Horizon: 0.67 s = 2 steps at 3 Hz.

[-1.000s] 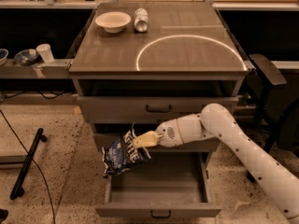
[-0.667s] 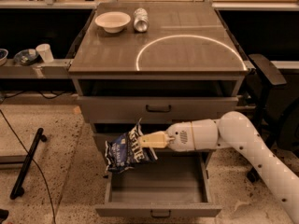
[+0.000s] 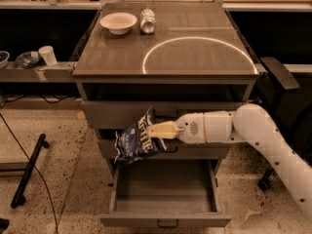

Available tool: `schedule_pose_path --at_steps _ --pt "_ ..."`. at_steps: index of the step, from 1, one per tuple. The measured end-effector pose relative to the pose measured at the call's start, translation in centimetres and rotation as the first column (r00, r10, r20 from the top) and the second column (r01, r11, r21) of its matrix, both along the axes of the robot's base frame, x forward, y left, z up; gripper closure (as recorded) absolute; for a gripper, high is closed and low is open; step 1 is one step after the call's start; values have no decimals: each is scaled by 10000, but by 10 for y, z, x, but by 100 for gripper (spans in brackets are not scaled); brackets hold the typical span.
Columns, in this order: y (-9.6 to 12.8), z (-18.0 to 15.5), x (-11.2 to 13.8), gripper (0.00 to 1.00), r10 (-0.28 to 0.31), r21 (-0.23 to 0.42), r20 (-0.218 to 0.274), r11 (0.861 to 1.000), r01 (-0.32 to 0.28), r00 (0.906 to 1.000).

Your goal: Pick blue chip bag from bottom drawer and place on counter

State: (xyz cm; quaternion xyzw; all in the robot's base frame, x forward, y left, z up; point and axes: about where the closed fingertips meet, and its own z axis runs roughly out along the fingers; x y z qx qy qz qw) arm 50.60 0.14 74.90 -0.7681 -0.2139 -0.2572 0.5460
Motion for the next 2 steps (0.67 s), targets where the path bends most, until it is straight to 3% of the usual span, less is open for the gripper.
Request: schedule_pose_path --at_steps 1,2 --pt "-5 54 33 100 -837 299 515 9962 822 9952" --pt "-8 79 51 100 -1103 1023 683 9894 1030 9915"
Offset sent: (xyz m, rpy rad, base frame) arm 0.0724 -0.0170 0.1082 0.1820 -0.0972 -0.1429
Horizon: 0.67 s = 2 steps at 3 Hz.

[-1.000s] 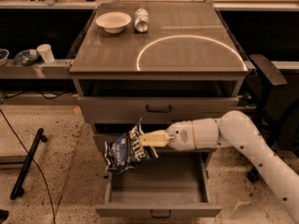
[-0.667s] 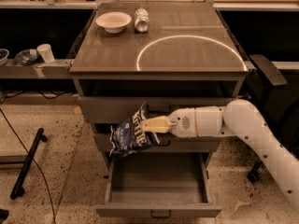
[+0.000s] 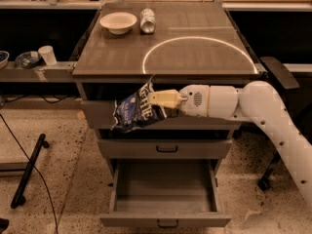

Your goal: Pick blue chip bag from bottom drawer and place on counter

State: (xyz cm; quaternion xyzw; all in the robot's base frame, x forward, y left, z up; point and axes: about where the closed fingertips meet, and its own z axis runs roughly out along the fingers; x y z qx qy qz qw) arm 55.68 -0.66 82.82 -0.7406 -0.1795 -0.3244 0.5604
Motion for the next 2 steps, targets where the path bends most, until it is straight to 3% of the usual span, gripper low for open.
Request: schedule_pose_path --at_steps 1,2 --pt "1 1 1 100 23 -1 16 10000 -23 10000" --pt "16 12 11 100 516 -75 196 9986 -514 9985"
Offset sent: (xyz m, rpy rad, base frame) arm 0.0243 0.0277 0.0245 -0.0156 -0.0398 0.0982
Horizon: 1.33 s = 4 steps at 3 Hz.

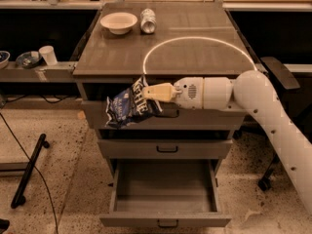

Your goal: Pick blue chip bag from bottom drawer and place on counter

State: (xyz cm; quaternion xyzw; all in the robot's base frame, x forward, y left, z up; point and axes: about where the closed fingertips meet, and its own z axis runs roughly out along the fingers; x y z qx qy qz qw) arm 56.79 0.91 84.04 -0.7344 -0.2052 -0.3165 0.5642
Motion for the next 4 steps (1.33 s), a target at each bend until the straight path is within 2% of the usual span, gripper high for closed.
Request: schedule_pose_path --at_steps 1,2,3,4 --pt "36 59 11 100 1135 956 1407 9872 -1276 9835" --pt "46 100 19 100 1097 1912 2437 9687 -1586 9636" --pt "51 130 32 100 -50 2719 3162 9585 -856 9487" --pt "57 123 26 100 -1233 2630 3411 9643 313 9319"
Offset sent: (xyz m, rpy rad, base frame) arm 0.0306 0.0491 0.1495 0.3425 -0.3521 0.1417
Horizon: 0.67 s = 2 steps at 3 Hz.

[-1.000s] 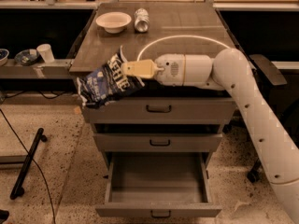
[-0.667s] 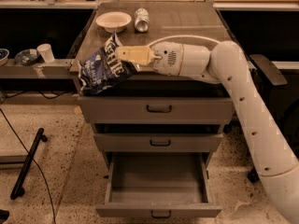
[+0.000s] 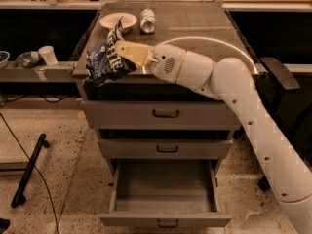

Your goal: Pick blue chip bag from bottom drawer and place on counter

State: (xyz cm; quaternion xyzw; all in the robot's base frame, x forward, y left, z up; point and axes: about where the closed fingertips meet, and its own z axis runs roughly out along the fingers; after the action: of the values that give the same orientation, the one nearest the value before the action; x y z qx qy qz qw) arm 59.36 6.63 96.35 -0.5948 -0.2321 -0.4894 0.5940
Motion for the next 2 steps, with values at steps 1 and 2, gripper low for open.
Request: schedule_pose_path --at_steps 1,2 --pt "24 -22 5 100 -1094 -572 -162 9925 1083 9939" --pt "32 -36 27 100 -2294 -1016 -489 9694 2236 9721"
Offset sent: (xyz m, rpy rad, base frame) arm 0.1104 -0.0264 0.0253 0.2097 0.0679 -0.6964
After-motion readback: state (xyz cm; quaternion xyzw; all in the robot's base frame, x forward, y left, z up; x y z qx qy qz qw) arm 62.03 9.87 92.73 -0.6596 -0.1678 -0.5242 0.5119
